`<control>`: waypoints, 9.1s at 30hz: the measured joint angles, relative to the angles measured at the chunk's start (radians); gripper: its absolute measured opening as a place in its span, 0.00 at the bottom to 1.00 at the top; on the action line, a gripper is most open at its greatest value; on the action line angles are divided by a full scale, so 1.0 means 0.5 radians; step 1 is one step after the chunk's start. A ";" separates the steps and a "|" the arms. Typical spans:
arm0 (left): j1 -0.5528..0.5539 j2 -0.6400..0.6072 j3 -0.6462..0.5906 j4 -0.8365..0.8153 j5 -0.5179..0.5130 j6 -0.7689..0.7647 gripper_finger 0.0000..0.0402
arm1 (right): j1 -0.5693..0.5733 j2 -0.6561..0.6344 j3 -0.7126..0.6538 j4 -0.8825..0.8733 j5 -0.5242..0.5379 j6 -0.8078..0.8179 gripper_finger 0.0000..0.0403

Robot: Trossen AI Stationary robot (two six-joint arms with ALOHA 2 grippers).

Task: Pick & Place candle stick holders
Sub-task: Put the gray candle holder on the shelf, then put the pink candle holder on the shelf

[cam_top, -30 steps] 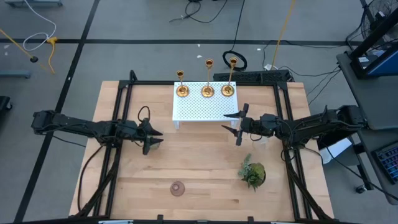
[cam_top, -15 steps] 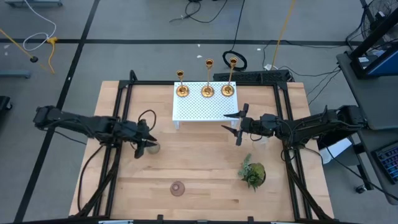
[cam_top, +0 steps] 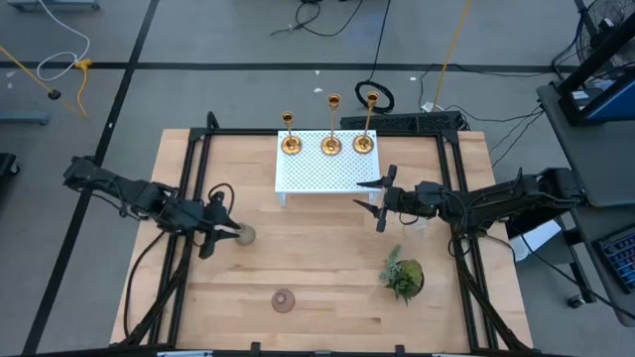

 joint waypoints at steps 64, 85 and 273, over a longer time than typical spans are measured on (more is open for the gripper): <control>-0.043 0.578 -0.721 1.064 -1.060 -0.435 0.41 | 0.000 -0.001 0.000 0.077 -0.001 -0.112 0.52; 0.299 1.037 -0.720 1.790 -0.742 -0.069 0.57 | 0.001 -0.001 0.000 0.077 -0.001 -0.105 0.52; 0.205 1.059 -0.329 1.835 0.766 0.569 0.50 | 0.002 0.526 -0.001 0.657 -0.151 0.374 0.57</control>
